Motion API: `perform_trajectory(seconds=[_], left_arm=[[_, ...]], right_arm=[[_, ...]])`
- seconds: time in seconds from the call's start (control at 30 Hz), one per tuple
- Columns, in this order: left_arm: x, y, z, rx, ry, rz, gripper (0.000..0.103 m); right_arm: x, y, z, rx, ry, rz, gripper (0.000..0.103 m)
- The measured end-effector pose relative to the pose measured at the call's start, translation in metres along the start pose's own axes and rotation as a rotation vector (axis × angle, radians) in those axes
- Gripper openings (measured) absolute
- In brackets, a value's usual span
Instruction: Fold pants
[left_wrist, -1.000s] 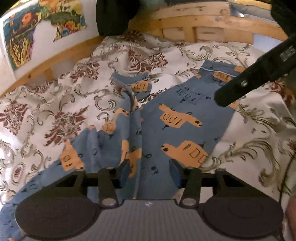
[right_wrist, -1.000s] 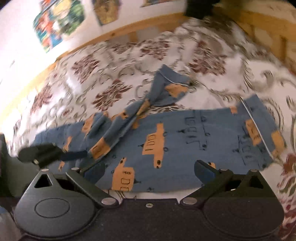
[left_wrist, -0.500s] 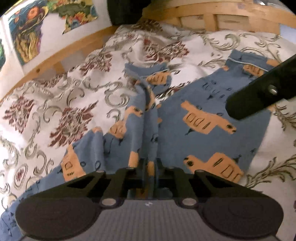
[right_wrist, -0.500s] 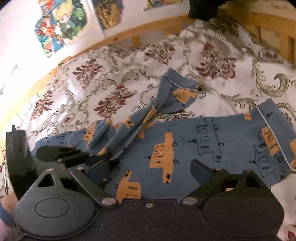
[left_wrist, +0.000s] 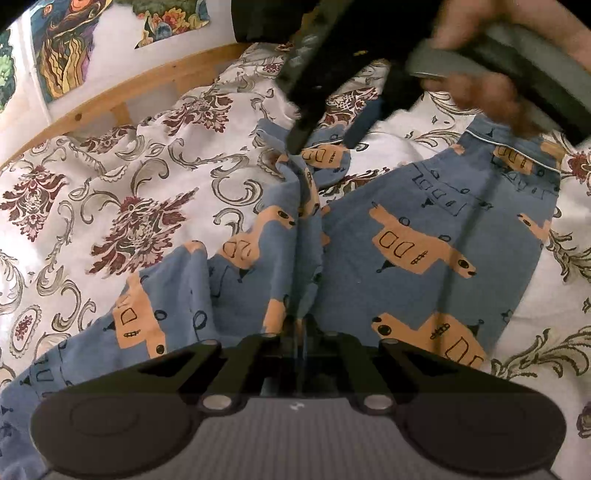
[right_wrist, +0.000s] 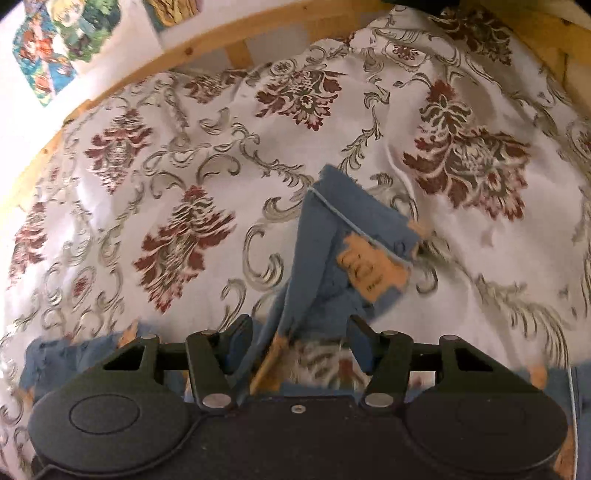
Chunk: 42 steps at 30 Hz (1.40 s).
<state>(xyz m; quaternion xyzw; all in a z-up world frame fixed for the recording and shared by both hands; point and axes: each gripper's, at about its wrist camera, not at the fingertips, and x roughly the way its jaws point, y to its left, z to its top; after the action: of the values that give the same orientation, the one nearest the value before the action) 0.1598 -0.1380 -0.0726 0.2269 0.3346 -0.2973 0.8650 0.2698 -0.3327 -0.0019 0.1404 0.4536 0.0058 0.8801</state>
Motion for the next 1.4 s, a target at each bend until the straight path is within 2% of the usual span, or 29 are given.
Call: perform_trajectory(seconds=[0.1,0.2,0.3,0.37,0.43,0.47,0.53,0.6,0.73,0.83,1.0,1.1,1.2,1.3,1.4], left_arm=[[0.000,0.001,0.001,-0.006,0.001,-0.005,0.002],[0.000,0.002,0.001,-0.011,0.002,-0.011,0.003],[0.000,0.002,0.000,-0.011,0.001,-0.013,0.002],[0.001,0.003,0.001,-0.016,0.001,-0.017,0.002],[0.001,0.003,0.001,-0.018,0.001,-0.019,0.002],[0.000,0.003,0.001,-0.019,0.001,-0.020,0.002],[0.000,0.003,0.001,-0.021,0.000,-0.021,0.002],[-0.001,0.004,0.002,-0.026,-0.003,-0.025,0.002],[-0.007,0.005,0.005,-0.037,-0.009,-0.045,0.002],[-0.014,0.007,0.009,-0.042,-0.019,-0.077,0.002],[-0.034,0.007,0.016,-0.004,-0.059,-0.129,0.002],[-0.044,0.004,0.019,0.022,-0.060,-0.175,0.002],[-0.050,-0.006,0.016,0.090,-0.051,-0.208,0.002],[-0.053,-0.017,0.010,0.142,-0.028,-0.229,0.002],[-0.053,-0.027,0.004,0.166,-0.008,-0.229,0.002]], right_arm=[[0.019,0.010,0.019,-0.039,0.010,-0.055,0.060],[0.036,0.016,0.033,-0.042,0.023,-0.083,0.068],[0.052,0.023,0.044,-0.068,0.027,-0.142,0.065],[0.060,0.024,0.050,-0.079,0.035,-0.195,0.056],[0.066,0.024,0.054,-0.079,0.052,-0.223,0.037],[0.068,0.023,0.055,-0.083,0.056,-0.232,0.033],[0.069,0.023,0.055,-0.094,0.056,-0.238,0.010],[0.067,0.021,0.055,-0.086,0.046,-0.228,0.000],[0.048,0.010,0.051,-0.025,-0.014,-0.170,0.000],[0.021,-0.007,0.044,0.071,-0.094,-0.103,0.000],[-0.047,-0.017,0.010,0.059,-0.275,-0.107,0.000],[-0.085,-0.029,-0.025,0.094,-0.333,-0.154,0.000],[-0.100,-0.051,-0.069,0.188,-0.307,-0.209,0.000],[-0.093,-0.074,-0.105,0.311,-0.222,-0.210,0.000],[-0.088,-0.084,-0.130,0.402,-0.201,-0.196,0.000]])
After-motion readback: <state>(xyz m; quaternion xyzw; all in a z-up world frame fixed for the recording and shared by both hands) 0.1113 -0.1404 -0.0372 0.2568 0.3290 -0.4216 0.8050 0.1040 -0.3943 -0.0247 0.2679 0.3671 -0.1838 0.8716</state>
